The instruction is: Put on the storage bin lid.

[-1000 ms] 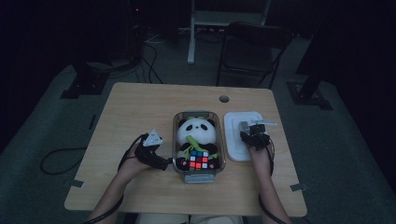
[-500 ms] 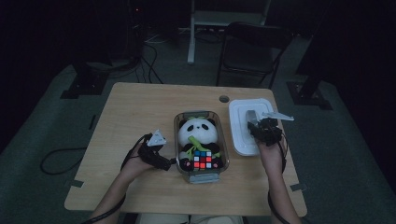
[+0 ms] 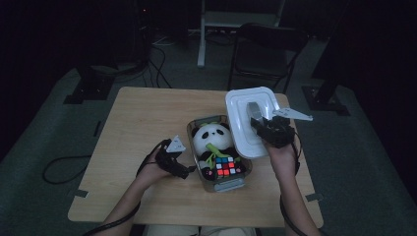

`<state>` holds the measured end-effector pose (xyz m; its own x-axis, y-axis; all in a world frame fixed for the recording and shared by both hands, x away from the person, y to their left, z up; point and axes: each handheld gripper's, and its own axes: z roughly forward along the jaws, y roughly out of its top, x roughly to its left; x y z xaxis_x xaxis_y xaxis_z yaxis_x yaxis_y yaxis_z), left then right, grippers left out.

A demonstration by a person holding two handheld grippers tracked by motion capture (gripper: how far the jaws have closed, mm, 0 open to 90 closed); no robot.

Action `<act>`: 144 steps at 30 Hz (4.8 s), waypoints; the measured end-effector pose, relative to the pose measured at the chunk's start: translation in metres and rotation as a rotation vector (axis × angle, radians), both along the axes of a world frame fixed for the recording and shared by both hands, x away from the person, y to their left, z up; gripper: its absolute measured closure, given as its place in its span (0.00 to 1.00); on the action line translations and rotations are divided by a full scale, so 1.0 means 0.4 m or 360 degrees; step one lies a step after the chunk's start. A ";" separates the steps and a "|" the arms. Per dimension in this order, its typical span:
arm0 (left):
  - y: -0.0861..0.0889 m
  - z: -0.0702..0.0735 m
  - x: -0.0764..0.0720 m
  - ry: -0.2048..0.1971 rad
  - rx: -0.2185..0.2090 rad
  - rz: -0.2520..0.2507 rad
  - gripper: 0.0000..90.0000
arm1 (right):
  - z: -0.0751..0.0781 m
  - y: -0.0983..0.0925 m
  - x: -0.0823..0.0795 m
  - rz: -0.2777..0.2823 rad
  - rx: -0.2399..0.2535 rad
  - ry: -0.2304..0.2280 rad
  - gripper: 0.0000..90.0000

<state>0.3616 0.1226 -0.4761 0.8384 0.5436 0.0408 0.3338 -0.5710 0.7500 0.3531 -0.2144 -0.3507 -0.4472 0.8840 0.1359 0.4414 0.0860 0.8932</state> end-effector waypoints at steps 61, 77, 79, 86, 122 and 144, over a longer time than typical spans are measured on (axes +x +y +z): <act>0.034 0.007 -0.048 -0.0022 -0.0079 0.0172 0.01 | -0.124 0.214 -0.052 0.0360 -0.0131 0.0282 0.76; 0.034 0.016 -0.029 -0.0024 -0.0128 0.0245 0.01 | -0.112 0.192 -0.042 0.0409 -0.0007 0.0308 0.58; 0.037 0.020 -0.030 -0.0037 -0.0132 0.0251 0.01 | -0.105 0.191 -0.045 0.0422 0.0032 0.0304 0.58; 0.044 0.024 -0.042 -0.0038 -0.0131 0.0248 0.01 | -0.070 0.206 -0.049 0.0378 -0.0080 0.0231 0.53; 0.039 0.029 -0.029 -0.0020 -0.0128 0.0283 0.01 | -0.028 0.175 -0.014 0.0261 -0.0218 0.0206 0.27; 0.029 0.011 0.001 0.0017 -0.0145 0.0316 0.01 | -0.126 -0.049 0.062 -0.0086 -0.0197 0.0057 0.15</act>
